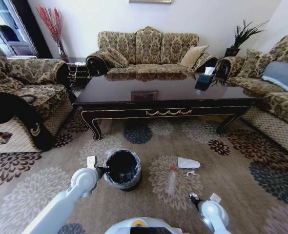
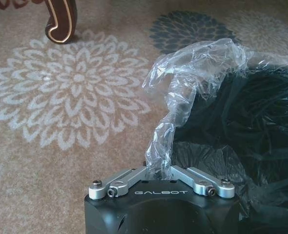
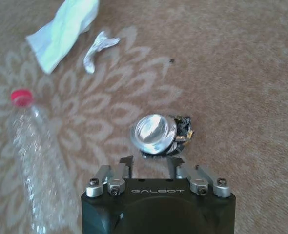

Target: Move to the front of the table and pick up the trash from the floor, then place it into the trash bin.

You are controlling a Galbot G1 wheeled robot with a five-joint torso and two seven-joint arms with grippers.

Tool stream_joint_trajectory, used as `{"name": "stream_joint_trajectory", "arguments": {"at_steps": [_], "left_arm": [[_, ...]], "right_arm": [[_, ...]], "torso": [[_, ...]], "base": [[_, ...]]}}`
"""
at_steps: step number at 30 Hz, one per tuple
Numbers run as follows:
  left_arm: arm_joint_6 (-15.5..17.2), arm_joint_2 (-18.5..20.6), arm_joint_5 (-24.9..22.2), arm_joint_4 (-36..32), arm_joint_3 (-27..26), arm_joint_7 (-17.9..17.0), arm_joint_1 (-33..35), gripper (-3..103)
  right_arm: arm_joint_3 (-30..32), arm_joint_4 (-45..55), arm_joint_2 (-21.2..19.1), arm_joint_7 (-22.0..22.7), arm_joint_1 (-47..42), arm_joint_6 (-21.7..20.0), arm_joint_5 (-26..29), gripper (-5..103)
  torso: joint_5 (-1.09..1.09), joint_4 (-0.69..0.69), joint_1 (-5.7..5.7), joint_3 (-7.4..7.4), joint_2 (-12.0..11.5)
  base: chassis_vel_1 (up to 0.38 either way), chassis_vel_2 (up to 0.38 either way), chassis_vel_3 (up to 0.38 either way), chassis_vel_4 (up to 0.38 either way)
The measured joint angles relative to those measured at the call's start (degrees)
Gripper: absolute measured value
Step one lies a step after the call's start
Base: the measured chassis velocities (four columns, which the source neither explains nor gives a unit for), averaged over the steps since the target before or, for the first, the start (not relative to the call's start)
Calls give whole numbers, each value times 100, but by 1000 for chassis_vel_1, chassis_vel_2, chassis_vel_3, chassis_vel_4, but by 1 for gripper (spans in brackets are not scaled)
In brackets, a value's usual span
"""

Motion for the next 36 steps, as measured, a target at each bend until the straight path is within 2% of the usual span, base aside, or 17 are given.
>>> {"name": "stream_joint_trajectory", "arguments": {"at_steps": [2,4,8,10,14,16,18,25,36], "left_arm": [[0,8,1,2,31,3,-9,0],[0,15,1,8,33,7,-10,0],[0,41,6,36,41,9,-20,0],[0,41,6,36,43,10,-21,0],[0,42,12,32,40,29,4,0],[0,41,20,34,38,37,7,0],[0,18,53,69,51,57,-3,0],[0,-47,85,101,235,60,-101,0],[0,46,64,58,188,35,-84,0]], "right_arm": [[137,-274,-34,49,233,30,270,52],[169,-416,-49,93,341,40,360,52],[272,-873,-51,496,773,38,640,73],[289,-896,-42,566,801,32,647,73],[419,-741,8,832,736,-23,709,95],[435,-710,14,855,709,-39,724,95],[471,-639,45,892,613,-84,779,99],[443,-884,116,852,669,-107,797,100],[252,-1601,-76,282,1058,-73,588,100]], "torso": [[0,0,0,0,0],[0,1,0,0,0],[2,2,0,0,0],[2,2,0,0,0],[0,1,0,0,0],[0,1,0,0,0],[0,1,0,0,0],[1,-1,0,0,0],[-1,0,0,0,0]], "base": [[0,0,0,0],[0,0,0,0],[0,0,0,0],[0,0,0,0],[0,0,0,0],[0,0,0,0],[0,0,0,0],[0,0,0,0],[0,0,0,0]]}}
